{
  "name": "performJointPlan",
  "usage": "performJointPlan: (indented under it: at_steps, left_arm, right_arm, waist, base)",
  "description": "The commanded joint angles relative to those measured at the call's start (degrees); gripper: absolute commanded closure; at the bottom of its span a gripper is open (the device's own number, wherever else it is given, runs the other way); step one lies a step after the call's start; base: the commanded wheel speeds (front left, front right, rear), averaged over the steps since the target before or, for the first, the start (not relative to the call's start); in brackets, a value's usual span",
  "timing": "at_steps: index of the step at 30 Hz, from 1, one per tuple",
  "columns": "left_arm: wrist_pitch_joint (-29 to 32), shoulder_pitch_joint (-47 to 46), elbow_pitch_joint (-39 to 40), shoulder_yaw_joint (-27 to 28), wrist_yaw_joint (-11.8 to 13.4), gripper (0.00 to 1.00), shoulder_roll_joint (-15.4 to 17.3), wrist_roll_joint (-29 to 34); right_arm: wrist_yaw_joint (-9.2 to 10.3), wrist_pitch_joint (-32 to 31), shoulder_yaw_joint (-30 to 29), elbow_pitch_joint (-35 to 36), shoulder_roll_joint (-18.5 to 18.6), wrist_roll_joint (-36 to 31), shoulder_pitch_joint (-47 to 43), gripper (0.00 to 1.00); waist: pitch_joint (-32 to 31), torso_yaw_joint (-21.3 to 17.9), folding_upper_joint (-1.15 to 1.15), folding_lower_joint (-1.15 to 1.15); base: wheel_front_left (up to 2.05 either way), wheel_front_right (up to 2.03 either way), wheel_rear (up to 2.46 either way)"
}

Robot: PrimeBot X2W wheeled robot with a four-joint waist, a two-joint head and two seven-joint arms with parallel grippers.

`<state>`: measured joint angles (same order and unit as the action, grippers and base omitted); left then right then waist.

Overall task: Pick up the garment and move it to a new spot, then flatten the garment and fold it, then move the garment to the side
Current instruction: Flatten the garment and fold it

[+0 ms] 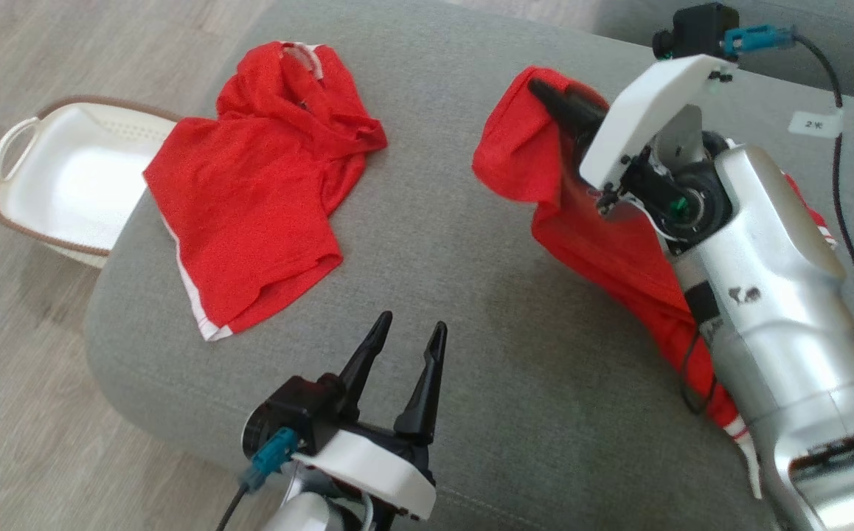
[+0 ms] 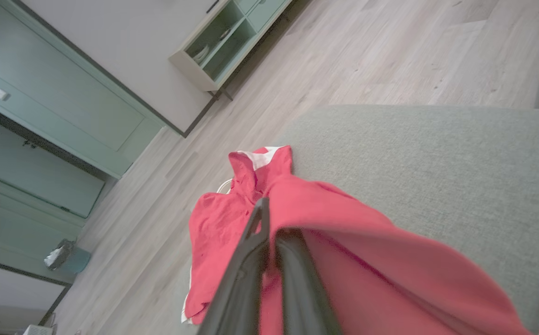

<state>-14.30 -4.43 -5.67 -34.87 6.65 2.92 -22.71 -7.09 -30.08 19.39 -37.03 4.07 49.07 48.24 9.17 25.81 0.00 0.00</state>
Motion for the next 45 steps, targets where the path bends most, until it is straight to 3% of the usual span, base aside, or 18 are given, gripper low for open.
performJointPlan:
  at_steps: [1,4,7,14,20,30,36,45]
  left_arm:
    - [-0.7,-2.57,1.81,1.12,0.4,0.0,-0.04,-0.31]
    - [-0.7,-2.63,1.85,0.56,0.85,0.0,-0.04,-0.61]
    - [-0.7,-2.41,1.79,1.67,1.4,0.0,-0.04,-0.28]
    - [-0.7,-2.25,1.75,4.88,1.37,0.0,-0.04,1.18]
    - [-0.7,-1.67,1.58,8.32,0.98,0.0,-0.04,2.72]
    - [-0.7,0.05,1.12,12.01,-0.01,0.0,-0.04,4.91]
    - [-0.7,0.31,0.3,13.19,-0.9,0.0,-0.04,5.83]
    - [-0.7,0.55,-1.27,13.22,-1.34,0.0,-0.04,6.22]
  right_arm:
    - [-0.4,2.31,1.27,0.16,-1.19,-0.78,3.62,0.0]
    - [-0.4,6.65,3.52,-4.78,-1.19,-1.9,5.6,0.0]
    - [-0.4,10.92,7.22,-7.05,-1.19,-6.18,6.04,0.0]
    - [-0.4,18.43,5.81,-6.25,-0.02,-15.19,3.72,0.0]
    - [-0.4,28.85,-1.41,-1.16,3.43,-27.53,-4.08,0.0]
    - [-0.4,38.3,-15.69,14.01,2.09,-46.55,-26.51,0.0]
    - [-0.4,42.78,-17.71,19.57,0.36,-51.21,-36.68,0.0]
    - [-0.4,44.8,-19.15,20.61,-1.05,-50.75,-43.83,0.0]
  waist:
    - [-0.03,0.67,0.0,0.0]
    - [-0.28,0.54,0.0,0.0]
    - [-0.67,-2.13,0.0,0.0]
    - [-0.76,-8.22,0.0,0.0]
    - [-1.58,-14.31,0.0,0.0]
    - [-3.13,-21.23,0.0,0.0]
    - [-3.27,-23.49,0.0,0.0]
    - [-4.51,-24.43,0.0,0.0]
  base:
    - [0.0,0.0,0.0]
    - [0.0,0.0,0.0]
    - [0.0,0.0,0.0]
    - [0.0,0.0,0.0]
    - [0.0,0.0,0.0]
    - [0.0,0.0,0.0]
    - [0.0,0.0,0.0]
    - [0.0,0.0,0.0]
